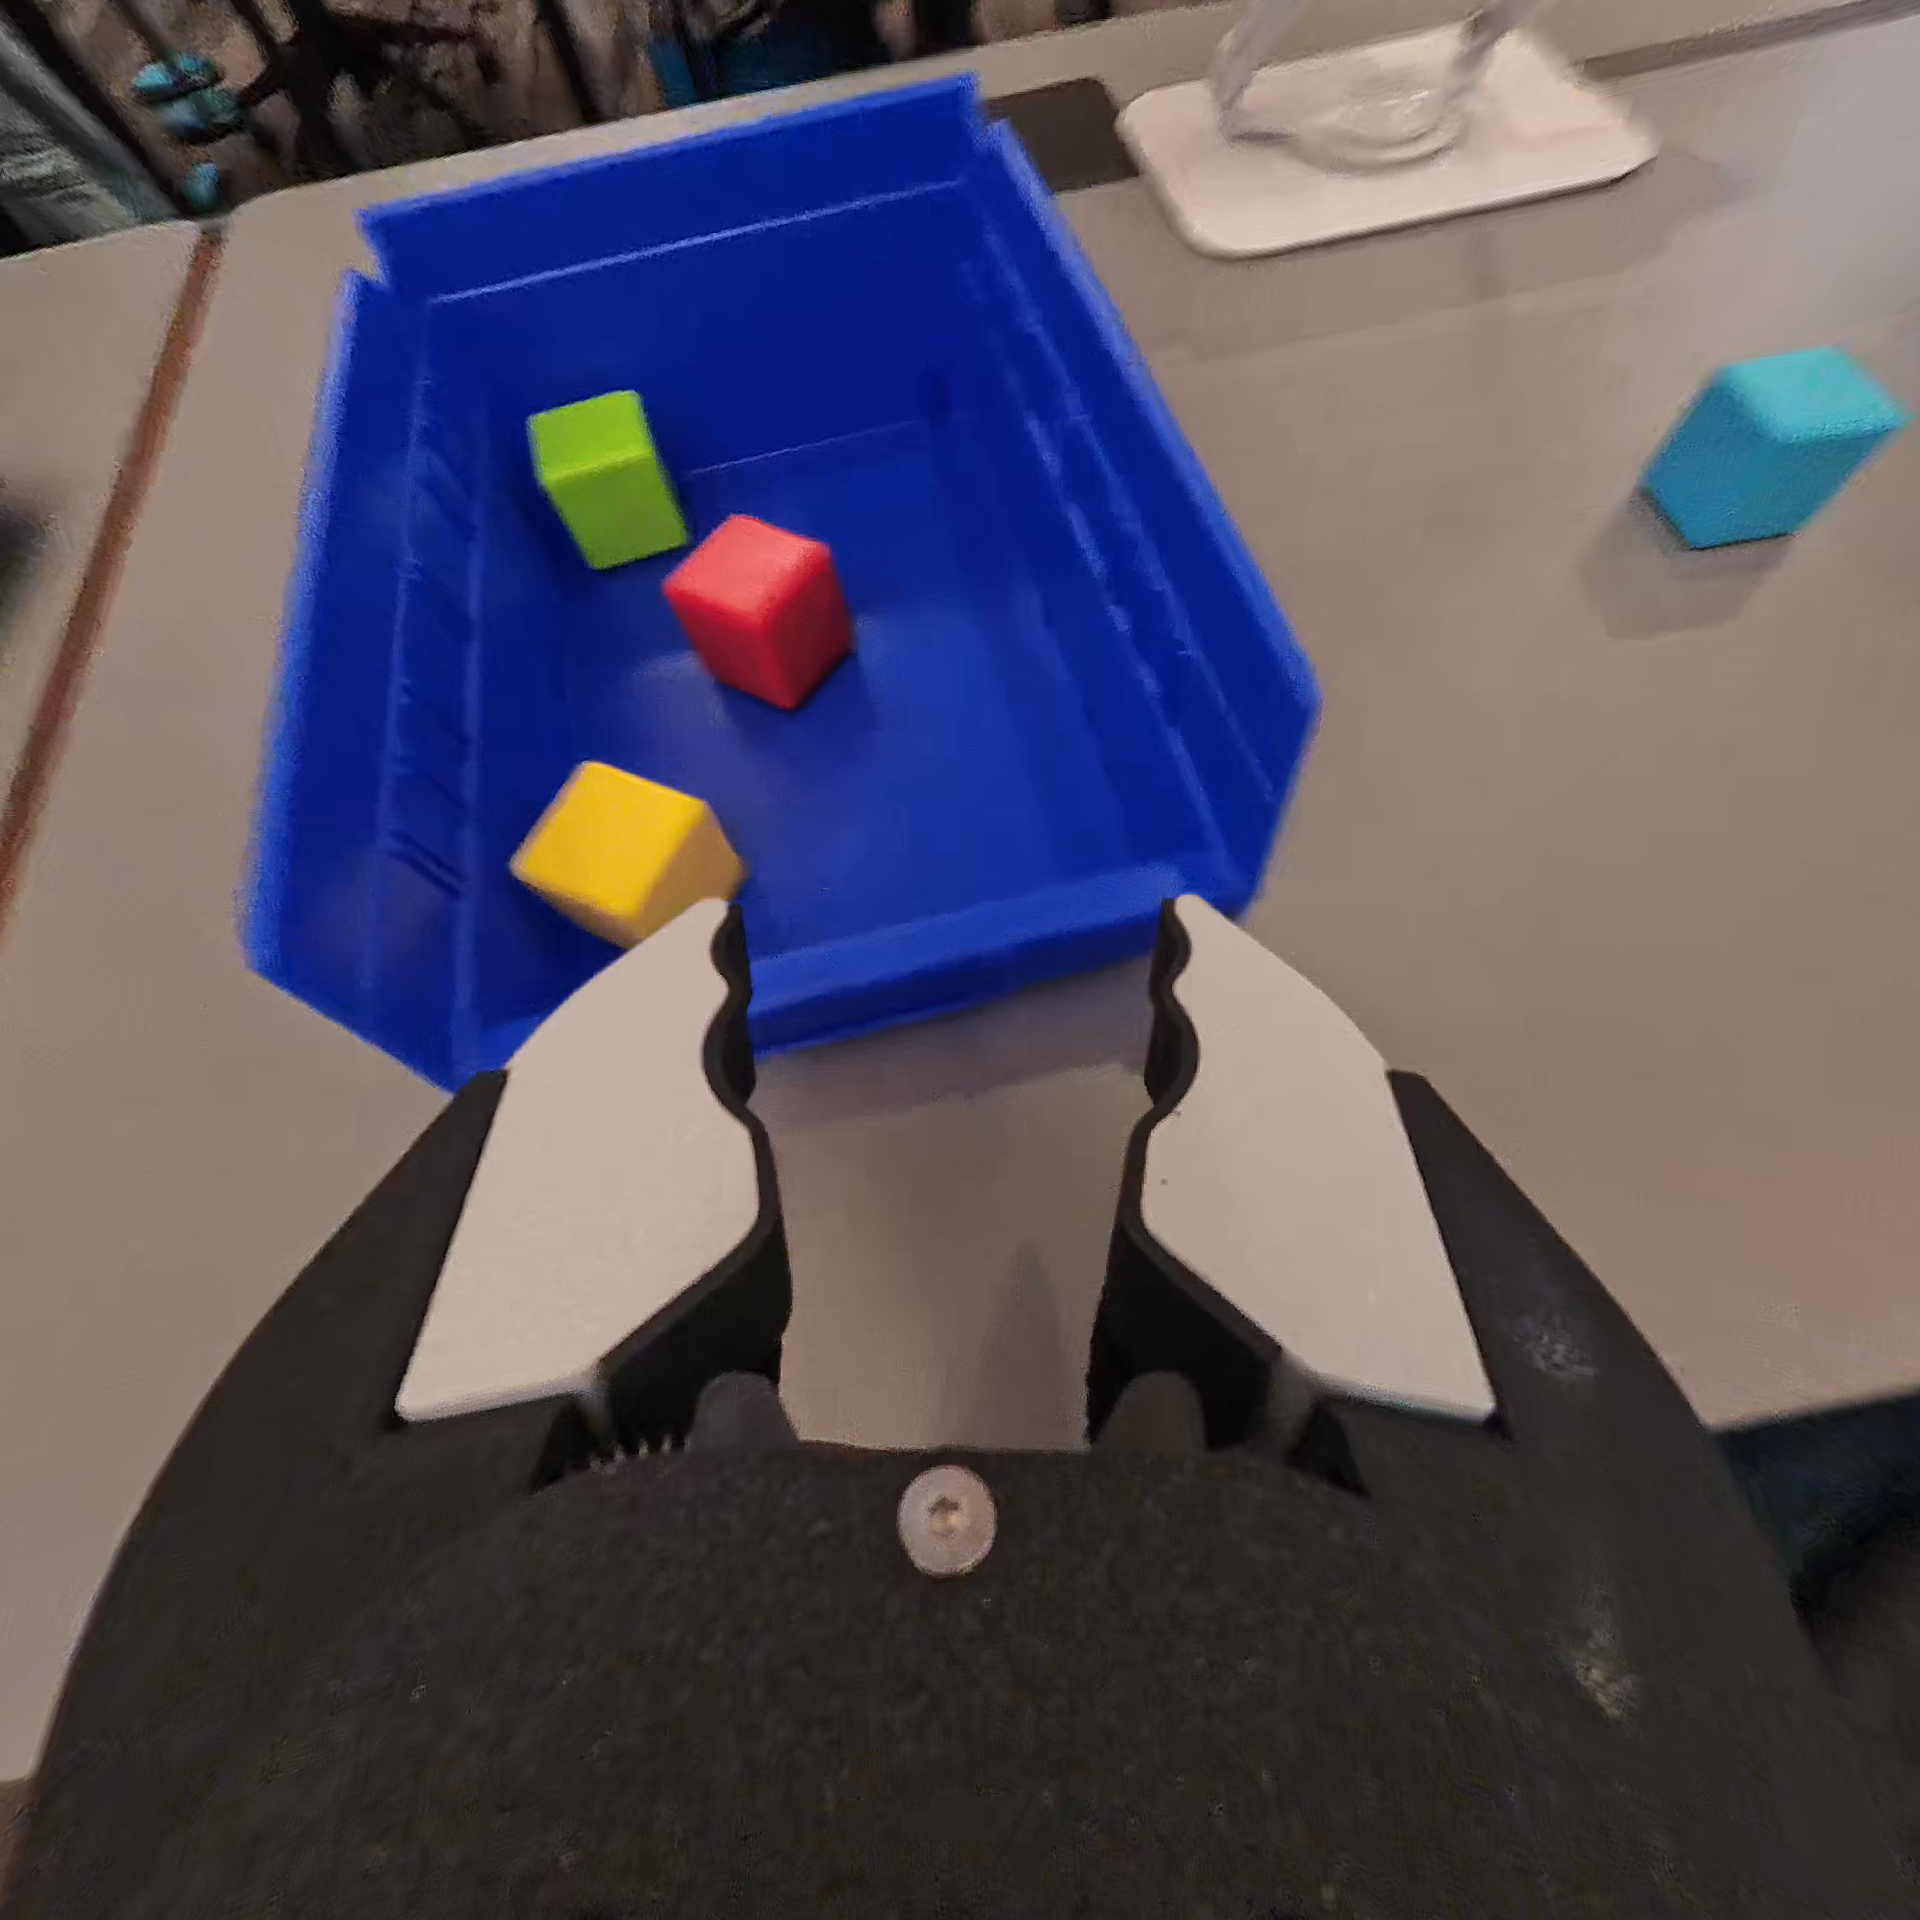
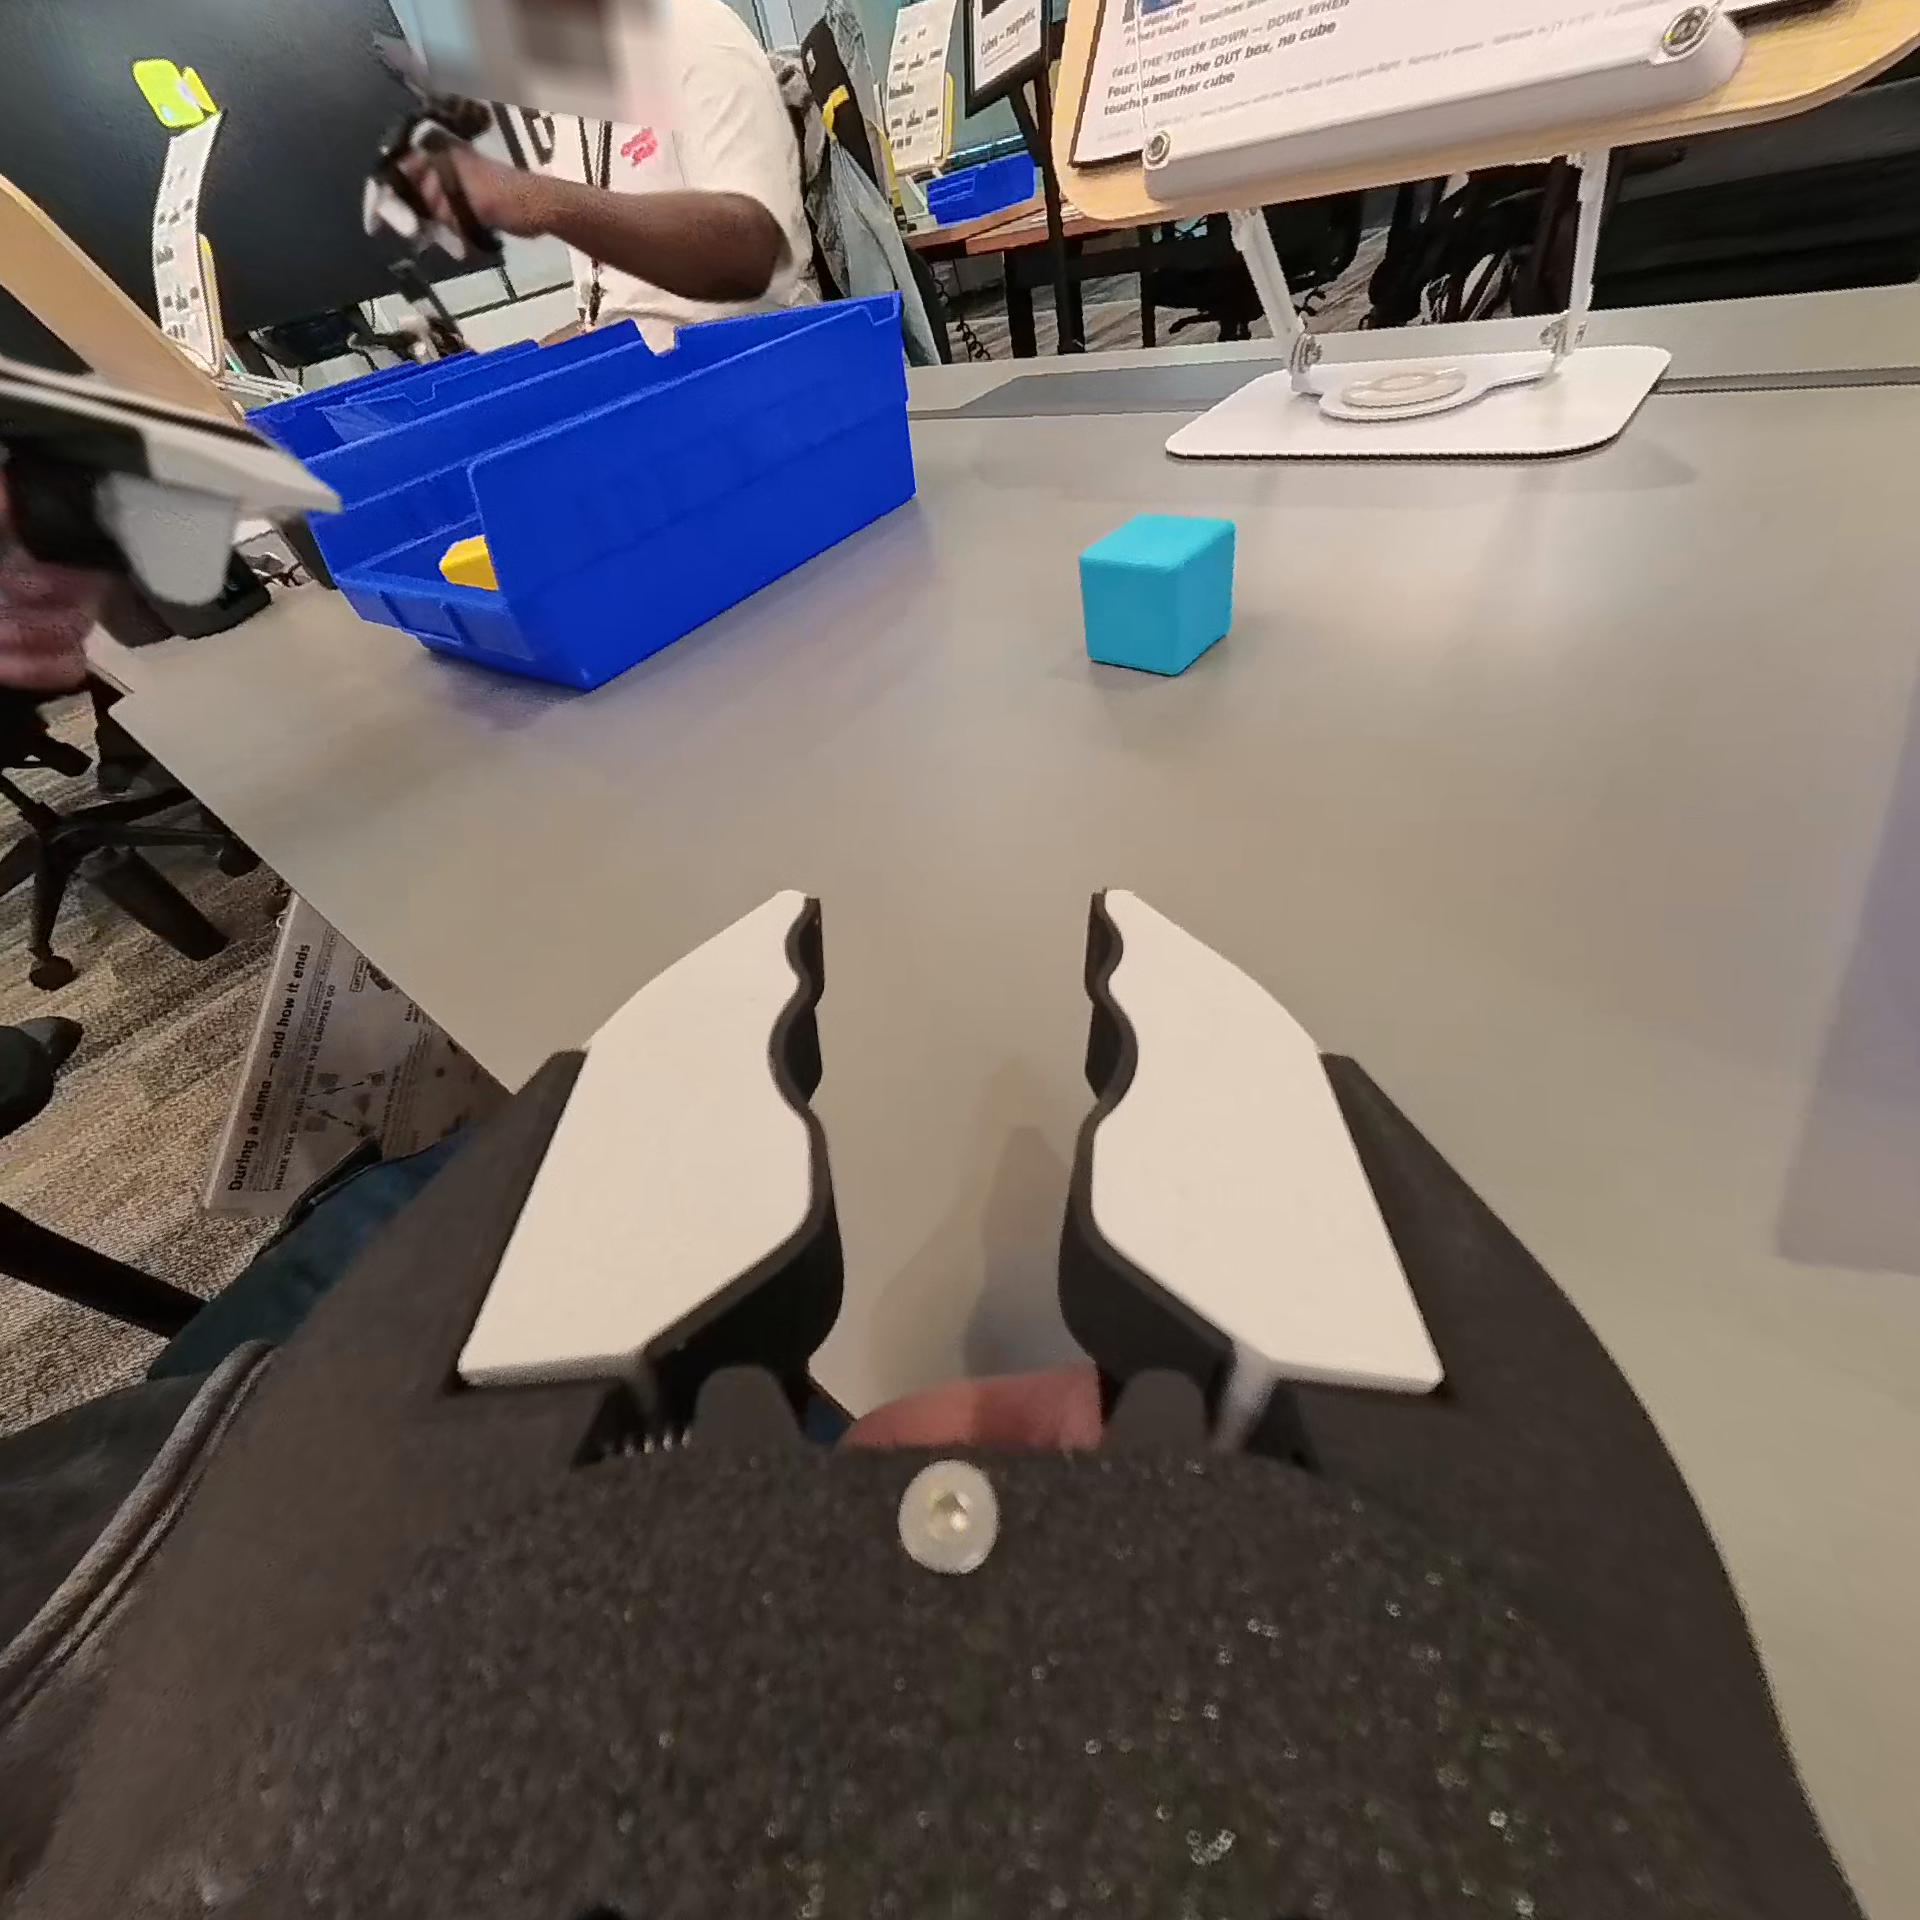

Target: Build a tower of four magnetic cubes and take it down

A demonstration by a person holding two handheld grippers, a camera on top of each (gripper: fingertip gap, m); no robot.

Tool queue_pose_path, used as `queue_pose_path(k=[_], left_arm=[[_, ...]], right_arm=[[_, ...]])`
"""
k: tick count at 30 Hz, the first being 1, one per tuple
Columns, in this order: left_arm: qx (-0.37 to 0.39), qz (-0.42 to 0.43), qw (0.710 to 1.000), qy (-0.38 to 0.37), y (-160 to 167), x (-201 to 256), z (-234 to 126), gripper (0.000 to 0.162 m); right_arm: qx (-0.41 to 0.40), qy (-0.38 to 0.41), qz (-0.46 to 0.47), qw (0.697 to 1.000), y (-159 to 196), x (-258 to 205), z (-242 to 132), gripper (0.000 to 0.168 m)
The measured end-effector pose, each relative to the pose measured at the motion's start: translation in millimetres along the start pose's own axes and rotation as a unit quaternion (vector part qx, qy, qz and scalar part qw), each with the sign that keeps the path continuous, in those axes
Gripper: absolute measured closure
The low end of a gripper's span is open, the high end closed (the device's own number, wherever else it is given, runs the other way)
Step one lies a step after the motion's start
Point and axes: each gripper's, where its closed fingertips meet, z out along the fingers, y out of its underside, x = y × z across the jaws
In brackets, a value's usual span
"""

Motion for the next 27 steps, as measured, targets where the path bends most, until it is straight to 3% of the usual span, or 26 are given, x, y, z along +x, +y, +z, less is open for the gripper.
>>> queue_pose_path(k=[2, 4, 10, 16, 23, 27], left_arm=[[-0.031, 0.043, 0.997, -0.06, -11.7, -24.4, 9.7, 0.087], [-0.062, 0.09, 0.991, -0.071, -23.4, -37.3, 21.7, 0.087], [-0.143, 0.155, 0.977, 0.027, -54.1, -50.0, 84.2, 0.09], [-0.29, 0.181, 0.935, 0.095, -35.7, -63.5, 146.4, 0.096], [-0.38, 0.2, 0.893, 0.136, -5.7, -71.5, 177.3, 0.092], [-0.386, 0.193, 0.889, 0.152, 2.0, -68.1, 186.1, 0.112]], right_arm=[[-0.001, -0.002, -0.001, 1.0, 0.4, -0.8, 0.0, 0.12], [-0.003, -0.001, -0.005, 1.0, 1.3, -0.4, 0.2, 0.12], [-0.005, -0.005, -0.005, 1.0, 2.3, -1.2, 1.2, 0.12], [-0.008, -0.004, -0.017, 1.0, 3.7, -2.3, 1.3, 0.12], [-0.01, 0.001, -0.024, 1.0, 5.0, -0.4, 0.3, 0.12], [-0.013, 0.001, -0.023, 1.0, 6.0, -0.1, 1.3, 0.12]])
